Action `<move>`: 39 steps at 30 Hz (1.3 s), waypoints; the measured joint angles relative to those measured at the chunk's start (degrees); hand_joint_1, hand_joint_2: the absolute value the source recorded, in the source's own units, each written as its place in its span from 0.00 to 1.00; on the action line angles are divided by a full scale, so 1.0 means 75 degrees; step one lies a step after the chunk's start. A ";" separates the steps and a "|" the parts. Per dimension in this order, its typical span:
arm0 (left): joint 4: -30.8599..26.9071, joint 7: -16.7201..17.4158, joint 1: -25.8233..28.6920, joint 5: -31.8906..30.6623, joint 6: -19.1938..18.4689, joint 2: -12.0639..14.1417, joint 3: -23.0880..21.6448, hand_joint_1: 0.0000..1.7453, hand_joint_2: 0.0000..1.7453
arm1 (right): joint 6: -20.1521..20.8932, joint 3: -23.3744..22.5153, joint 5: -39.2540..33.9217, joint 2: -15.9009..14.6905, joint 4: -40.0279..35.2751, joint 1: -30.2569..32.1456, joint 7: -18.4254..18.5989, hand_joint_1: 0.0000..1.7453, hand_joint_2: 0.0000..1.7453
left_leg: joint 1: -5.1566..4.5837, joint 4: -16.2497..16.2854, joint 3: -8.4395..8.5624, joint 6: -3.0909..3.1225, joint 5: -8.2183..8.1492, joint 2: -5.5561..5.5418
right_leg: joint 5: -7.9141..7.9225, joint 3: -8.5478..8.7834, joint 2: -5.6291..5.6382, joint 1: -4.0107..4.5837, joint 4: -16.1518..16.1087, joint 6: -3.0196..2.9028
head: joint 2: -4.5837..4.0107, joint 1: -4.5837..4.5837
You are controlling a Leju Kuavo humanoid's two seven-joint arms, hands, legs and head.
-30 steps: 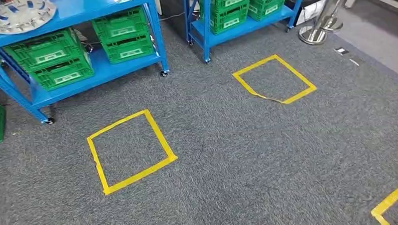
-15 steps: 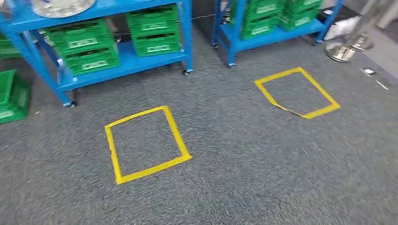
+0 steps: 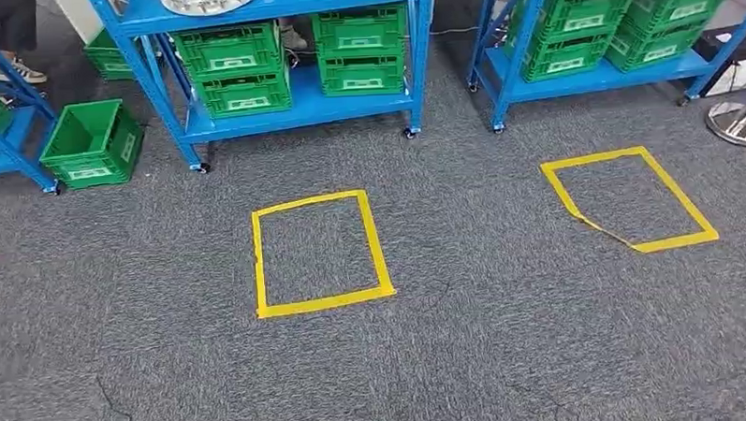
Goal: Take the parts from the cabinet and place them on the table.
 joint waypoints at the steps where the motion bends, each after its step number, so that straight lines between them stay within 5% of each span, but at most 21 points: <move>1: 0.0000 0.0000 0.0002 0.0000 0.0000 0.0000 0.0000 0.00 0.00 | 0.0000 0.0017 0.0000 -0.0006 0.0000 0.0022 0.0003 0.00 1.00 | 0.0006 0.0541 -0.0236 -0.0007 -0.0180 0.0000 | -0.0002 -0.0004 -0.0050 0.0002 0.0002 0.0000 | 0.0000 -0.0026; 2: 0.0000 0.0009 0.0009 0.0000 0.0000 -0.0003 -0.0003 0.00 0.00 | 0.0000 0.0029 -0.0006 -0.0009 0.0003 0.0033 0.0006 0.00 1.00 | 0.0012 0.0844 -0.0374 -0.0015 -0.0201 0.0000 | -0.0009 -0.0003 -0.0118 0.0002 0.0004 -0.0002 | 0.0000 -0.0061; 3: 0.0000 0.0009 0.0012 0.0000 0.0000 0.0000 -0.0006 0.00 0.00 | 0.0000 0.0032 -0.0020 -0.0009 0.0003 0.0031 0.0006 0.00 0.00 | 0.0012 0.0562 -0.0215 -0.0009 0.0012 0.0005 | -0.0018 0.0004 -0.0143 0.0002 0.0008 0.0003 | 0.0000 -0.0082; 4: 0.0000 0.0009 0.0009 0.0000 0.0000 0.0000 -0.0009 0.00 0.00 | -0.0009 0.0035 -0.0073 -0.0009 0.0003 0.0024 0.0000 0.00 0.00 | 0.0008 -0.0071 0.0125 0.0012 0.0340 0.0038 | -0.0035 0.0020 -0.0164 0.0003 0.0013 0.0020 | 0.0000 -0.0105; 6: 0.0000 0.0009 -0.0008 0.0006 0.0000 0.0006 -0.0012 0.00 0.00 | -0.0050 0.0035 -0.0195 -0.0006 0.0000 0.0011 -0.0090 0.00 0.00 | -0.0005 -0.1878 0.1172 0.0090 0.1010 0.0206 | -0.0069 0.0084 -0.0155 -0.0001 0.0020 0.0071 | 0.0000 -0.0157; 7: 0.0000 0.0006 -0.0030 0.0009 0.0000 0.0006 -0.0012 0.00 0.00 | -0.0061 0.0038 -0.0239 -0.0006 0.0000 0.0006 -0.0140 0.00 0.00 | -0.0035 -0.2344 0.1476 0.0110 0.1066 0.0318 | -0.0106 0.0094 -0.0145 0.0036 0.0040 0.0121 | 0.0000 -0.0189; 9: 0.0000 0.0003 -0.0061 0.0020 0.0000 0.0006 -0.0015 0.00 0.00 | -0.0079 0.0038 -0.0294 -0.0009 0.0000 0.0003 -0.0178 0.00 0.00 | 0.0049 -0.2593 0.1589 0.0157 0.1181 0.0219 | -0.0175 0.0011 -0.0130 0.0064 0.0189 0.0134 | 0.0000 -0.0201; 10: 0.0000 0.0000 -0.0048 0.0026 0.0000 0.0003 -0.0015 0.00 0.00 | -0.0090 0.0041 -0.0318 -0.0023 0.0000 0.0015 -0.0195 0.00 0.00 | 0.0044 -0.2616 0.1592 0.0062 0.1202 0.0199 | -0.0095 -0.0006 -0.0153 0.0083 0.0230 -0.0148 | 0.0000 -0.0131; 12: 0.0000 0.0000 -0.0053 0.0026 0.0006 -0.0006 -0.0018 0.00 0.00 | -0.0105 0.0044 -0.0323 -0.0015 0.0000 0.0031 -0.0230 0.00 0.00 | 0.0018 -0.2677 0.1599 0.0077 0.1238 0.0147 | -0.0109 -0.0063 -0.0177 0.0132 0.0280 -0.0732 | 0.0000 -0.0058; 13: 0.0000 0.0000 -0.0058 0.0026 0.0015 -0.0009 -0.0018 0.00 0.00 | -0.0111 0.0047 -0.0326 -0.0012 0.0003 0.0047 -0.0236 0.00 0.00 | -0.0011 -0.2680 0.1597 0.0085 0.1240 0.0119 | -0.0154 -0.0093 -0.0193 0.0134 0.0280 -0.0937 | 0.0000 -0.0003; 14: 0.0000 0.0000 -0.0058 0.0026 0.0015 -0.0009 -0.0018 0.00 0.00 | -0.0117 0.0049 -0.0327 -0.0020 0.0003 0.0064 -0.0239 0.00 0.00 | -0.0036 -0.2684 0.1603 0.0091 0.1238 0.0092 | -0.0175 -0.0092 -0.0203 0.0127 0.0280 -0.1008 | 0.0000 0.0038; 16: 0.0000 0.0000 -0.0054 0.0026 0.0015 -0.0006 -0.0018 0.00 0.00 | -0.0117 0.0049 -0.0329 -0.0015 0.0003 0.0059 -0.0239 0.00 0.00 | -0.0068 -0.2685 0.1594 0.0210 0.1243 0.0040 | -0.0172 -0.0095 -0.0234 0.0107 0.0272 -0.0963 | 0.0000 0.0064; 18: 0.0000 0.0006 -0.0049 0.0026 0.0015 -0.0003 -0.0018 0.00 0.00 | -0.0117 0.0049 -0.0329 -0.0009 0.0003 0.0060 -0.0236 0.00 0.00 | -0.0103 -0.2685 0.1587 0.0276 0.1192 0.0013 | -0.0170 -0.0092 -0.0246 0.0070 0.0253 -0.0765 | 0.0000 0.0108; 19: 0.0000 0.0050 -0.0004 0.0026 0.0015 0.0000 -0.0018 0.00 0.00 | -0.0114 0.0049 -0.0332 -0.0003 0.0003 0.0055 -0.0236 0.00 0.00 | -0.0156 -0.2683 0.1599 0.0457 0.1171 -0.0010 | -0.0247 -0.0063 -0.0242 -0.0008 0.0226 -0.0275 | 0.0000 0.0175; 20: 0.0000 0.0096 0.0023 0.0026 0.0006 0.0000 -0.0018 0.00 0.00 | -0.0114 0.0049 -0.0335 -0.0003 0.0003 0.0055 -0.0236 0.00 0.00 | -0.0170 -0.2683 0.1611 0.0418 0.1147 -0.0004 | -0.0206 -0.0048 -0.0240 -0.0036 0.0204 -0.0061 | 0.0000 0.0187; 22: 0.0000 0.0140 0.0024 0.0023 -0.0006 0.0000 -0.0018 0.00 0.00 | -0.0114 0.0049 -0.0335 -0.0006 0.0003 0.0060 -0.0236 0.00 0.00 | -0.0161 -0.2683 0.1614 0.0385 0.1151 0.0006 | -0.0196 -0.0034 -0.0228 -0.0044 0.0168 0.0165 | 0.0000 0.0146; 27: 0.0000 0.0213 0.0021 -0.0050 -0.0003 -0.0006 -0.0020 0.00 0.00 | -0.0108 0.0049 -0.0332 -0.0023 0.0003 0.0087 -0.0233 0.00 0.00 | -0.0086 -0.2692 0.1674 0.0246 0.1065 0.0012 | -0.0253 -0.0027 -0.0139 0.0031 0.0187 0.0178 | 0.0000 0.0146; 32: 0.0003 0.0213 0.0023 -0.0055 0.0000 0.0003 -0.0020 0.00 0.00 | -0.0087 0.0049 -0.0323 -0.0020 0.0003 0.0101 -0.0228 0.00 0.00 | -0.0059 -0.2808 0.1899 0.0105 0.0957 0.0023 | -0.0402 0.0104 -0.0048 0.0064 0.0193 0.0034 | 0.0000 0.0091; 39: 0.0006 0.0213 0.0087 -0.0055 0.0006 0.0006 -0.0020 0.00 0.00 | -0.0088 0.0049 -0.0324 -0.0020 0.0018 0.0122 -0.0213 0.00 0.00 | -0.0061 -0.2947 0.2378 0.0078 0.0697 0.0033 | -0.0636 0.0479 -0.0029 0.0077 0.0150 -0.0005 | 0.0000 -0.0029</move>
